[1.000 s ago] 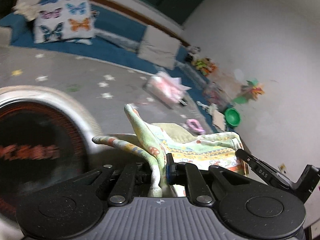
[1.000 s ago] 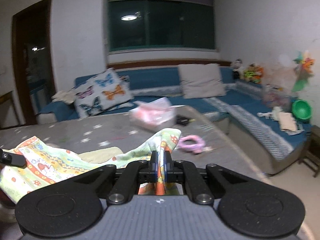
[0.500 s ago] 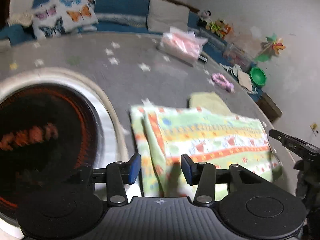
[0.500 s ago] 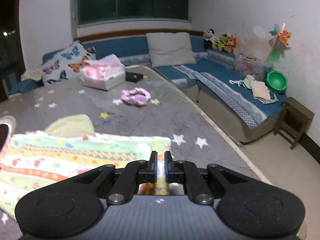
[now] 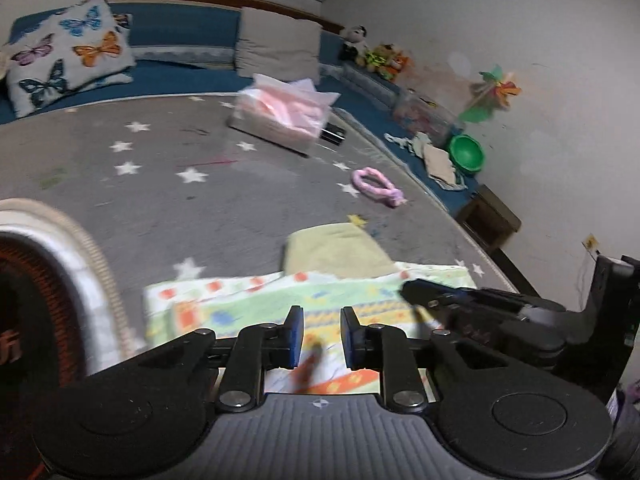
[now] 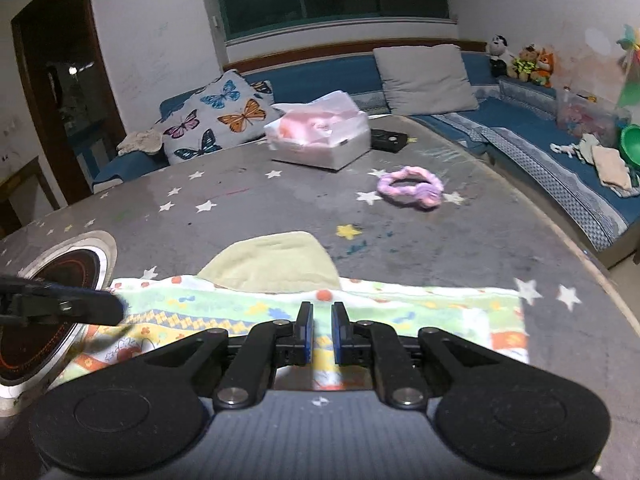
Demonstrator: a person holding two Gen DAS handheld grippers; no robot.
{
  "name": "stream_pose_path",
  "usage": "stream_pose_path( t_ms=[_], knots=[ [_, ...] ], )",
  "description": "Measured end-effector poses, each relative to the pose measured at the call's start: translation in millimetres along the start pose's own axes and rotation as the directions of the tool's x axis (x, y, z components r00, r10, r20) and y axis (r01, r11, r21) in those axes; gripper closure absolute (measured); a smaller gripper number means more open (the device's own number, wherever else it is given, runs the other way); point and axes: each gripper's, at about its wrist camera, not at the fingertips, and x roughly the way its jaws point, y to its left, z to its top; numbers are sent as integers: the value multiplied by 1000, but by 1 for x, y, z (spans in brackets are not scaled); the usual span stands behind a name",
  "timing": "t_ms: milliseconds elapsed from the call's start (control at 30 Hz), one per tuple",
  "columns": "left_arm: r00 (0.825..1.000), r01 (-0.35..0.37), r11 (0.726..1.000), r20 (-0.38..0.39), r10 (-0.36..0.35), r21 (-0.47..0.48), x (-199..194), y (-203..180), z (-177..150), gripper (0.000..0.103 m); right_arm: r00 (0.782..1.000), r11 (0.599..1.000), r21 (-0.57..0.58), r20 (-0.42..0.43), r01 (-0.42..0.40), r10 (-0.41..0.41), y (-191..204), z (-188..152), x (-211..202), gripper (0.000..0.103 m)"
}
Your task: Fold clothes
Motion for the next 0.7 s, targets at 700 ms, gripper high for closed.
stream_pose_path(
  t_ms=[700],
  knots=[
    [1000,10,996,-10,-9,88,-2,-21,-36,81,998,995,-87,14,-58,59,24,-33,-45,81]
  ],
)
